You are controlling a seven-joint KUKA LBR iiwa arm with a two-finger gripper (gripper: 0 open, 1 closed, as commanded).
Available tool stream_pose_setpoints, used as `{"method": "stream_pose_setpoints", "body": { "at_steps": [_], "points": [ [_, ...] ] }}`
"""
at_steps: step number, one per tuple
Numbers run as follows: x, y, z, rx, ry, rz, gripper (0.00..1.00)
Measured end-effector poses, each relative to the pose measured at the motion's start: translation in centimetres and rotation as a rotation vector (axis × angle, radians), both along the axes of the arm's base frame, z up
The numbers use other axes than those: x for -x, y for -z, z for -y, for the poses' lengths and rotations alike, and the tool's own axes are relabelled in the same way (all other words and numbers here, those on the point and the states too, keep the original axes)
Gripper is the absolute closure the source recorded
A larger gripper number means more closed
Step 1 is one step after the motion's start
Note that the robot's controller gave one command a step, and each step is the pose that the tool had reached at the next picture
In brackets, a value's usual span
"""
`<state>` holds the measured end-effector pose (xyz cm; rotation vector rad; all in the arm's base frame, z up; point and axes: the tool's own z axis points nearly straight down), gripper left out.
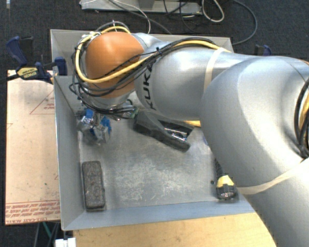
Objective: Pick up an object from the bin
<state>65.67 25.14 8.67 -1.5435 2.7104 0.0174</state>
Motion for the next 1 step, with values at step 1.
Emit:
{"method": "stream_pose_setpoints", "body": {
  "at_steps": [1],
  "points": [
    [0.12, -1.83, -0.02, 0.0, 0.0, -0.003, 1.0]
  ]
}}
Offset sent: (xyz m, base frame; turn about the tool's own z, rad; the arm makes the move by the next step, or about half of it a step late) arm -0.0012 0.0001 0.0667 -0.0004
